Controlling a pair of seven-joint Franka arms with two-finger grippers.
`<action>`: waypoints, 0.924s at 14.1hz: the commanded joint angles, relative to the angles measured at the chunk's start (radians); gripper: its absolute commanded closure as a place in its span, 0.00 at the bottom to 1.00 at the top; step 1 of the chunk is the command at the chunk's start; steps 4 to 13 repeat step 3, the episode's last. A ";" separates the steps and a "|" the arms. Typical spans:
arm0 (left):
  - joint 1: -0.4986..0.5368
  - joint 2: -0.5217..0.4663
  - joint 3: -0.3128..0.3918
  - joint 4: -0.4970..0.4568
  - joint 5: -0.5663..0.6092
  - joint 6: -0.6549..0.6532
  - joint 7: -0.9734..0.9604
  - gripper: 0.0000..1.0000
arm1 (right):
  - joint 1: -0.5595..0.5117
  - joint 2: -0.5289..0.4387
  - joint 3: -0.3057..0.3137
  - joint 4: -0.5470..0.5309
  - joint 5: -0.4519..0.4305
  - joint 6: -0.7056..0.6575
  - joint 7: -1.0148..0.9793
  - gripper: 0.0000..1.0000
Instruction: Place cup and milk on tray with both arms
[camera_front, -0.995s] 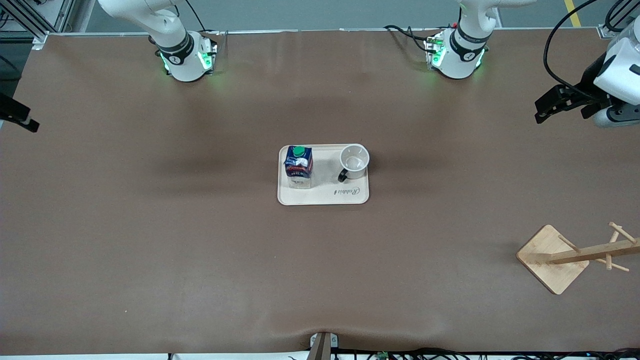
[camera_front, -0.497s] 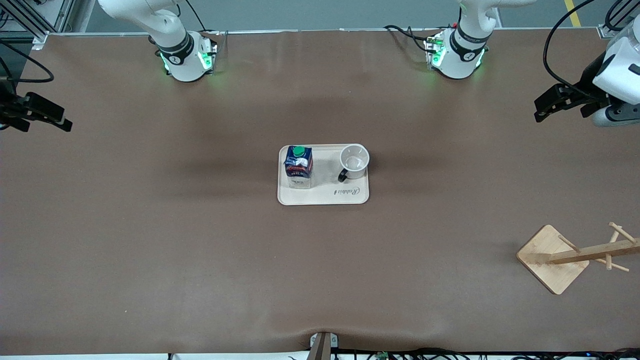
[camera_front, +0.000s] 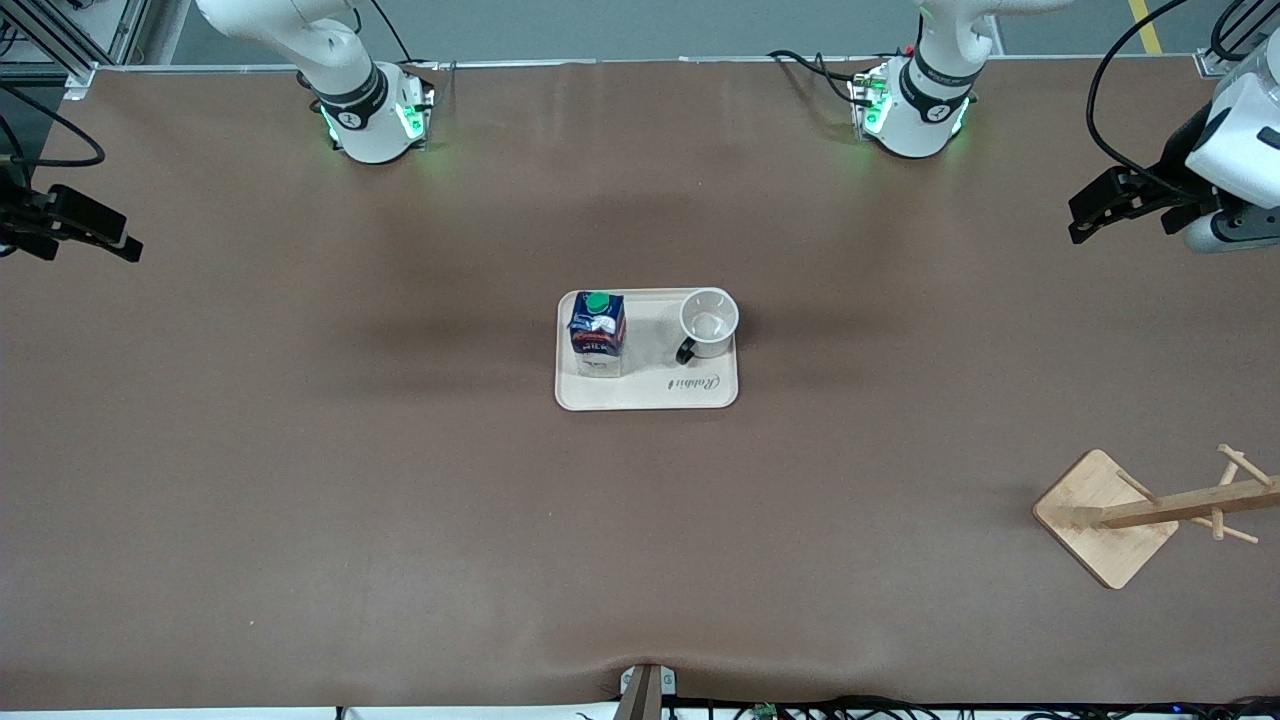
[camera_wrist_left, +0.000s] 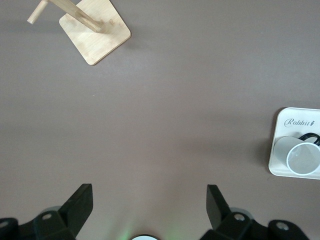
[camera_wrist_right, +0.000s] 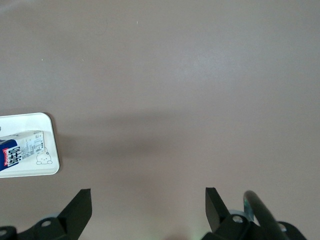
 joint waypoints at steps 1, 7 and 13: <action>0.003 0.008 -0.004 0.027 0.019 -0.025 0.014 0.00 | -0.003 0.007 0.003 0.019 -0.009 -0.012 0.011 0.00; 0.005 0.008 -0.006 0.027 0.019 -0.028 0.015 0.00 | -0.001 0.007 0.006 0.023 -0.021 -0.006 0.012 0.00; 0.005 0.008 -0.006 0.027 0.019 -0.028 0.015 0.00 | -0.001 0.007 0.006 0.023 -0.021 -0.006 0.012 0.00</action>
